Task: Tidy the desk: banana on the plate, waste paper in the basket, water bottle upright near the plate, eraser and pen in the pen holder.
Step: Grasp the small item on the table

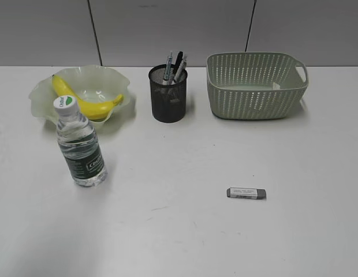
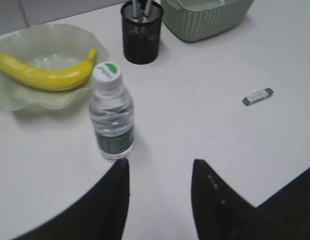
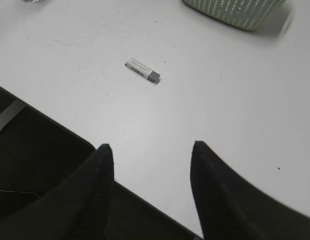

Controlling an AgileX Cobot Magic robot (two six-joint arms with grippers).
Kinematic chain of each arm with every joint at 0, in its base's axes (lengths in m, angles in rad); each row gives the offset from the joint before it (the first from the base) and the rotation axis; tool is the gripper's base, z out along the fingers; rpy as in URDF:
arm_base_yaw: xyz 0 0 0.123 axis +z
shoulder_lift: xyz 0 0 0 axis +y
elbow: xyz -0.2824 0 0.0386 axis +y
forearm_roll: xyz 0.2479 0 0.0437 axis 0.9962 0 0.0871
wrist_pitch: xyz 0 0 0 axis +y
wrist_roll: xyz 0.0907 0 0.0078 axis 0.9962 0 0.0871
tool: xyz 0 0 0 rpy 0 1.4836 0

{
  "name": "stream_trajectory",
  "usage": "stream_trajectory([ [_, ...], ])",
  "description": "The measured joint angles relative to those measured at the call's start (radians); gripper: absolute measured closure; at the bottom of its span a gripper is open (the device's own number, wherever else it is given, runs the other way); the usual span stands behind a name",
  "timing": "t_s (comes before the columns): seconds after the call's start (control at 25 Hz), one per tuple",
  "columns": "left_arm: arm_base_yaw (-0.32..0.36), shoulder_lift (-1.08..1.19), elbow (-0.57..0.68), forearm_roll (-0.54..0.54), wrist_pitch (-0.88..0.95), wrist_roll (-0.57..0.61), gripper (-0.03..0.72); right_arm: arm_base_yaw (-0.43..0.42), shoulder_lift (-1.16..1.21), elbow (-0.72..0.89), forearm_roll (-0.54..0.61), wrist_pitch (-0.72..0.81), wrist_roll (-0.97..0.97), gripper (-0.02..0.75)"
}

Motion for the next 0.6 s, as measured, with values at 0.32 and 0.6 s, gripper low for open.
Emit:
stream_trajectory([
  [0.32,-0.08,0.644,-0.28,-0.185,-0.095,0.386,0.378,0.0,0.0,0.0,-0.005,0.0,0.0,0.336],
  [0.6,-0.234,1.046,-0.589,-0.138,-0.098,0.535,0.378,0.0,-0.001,0.0,-0.007,0.0,0.0,0.336],
])
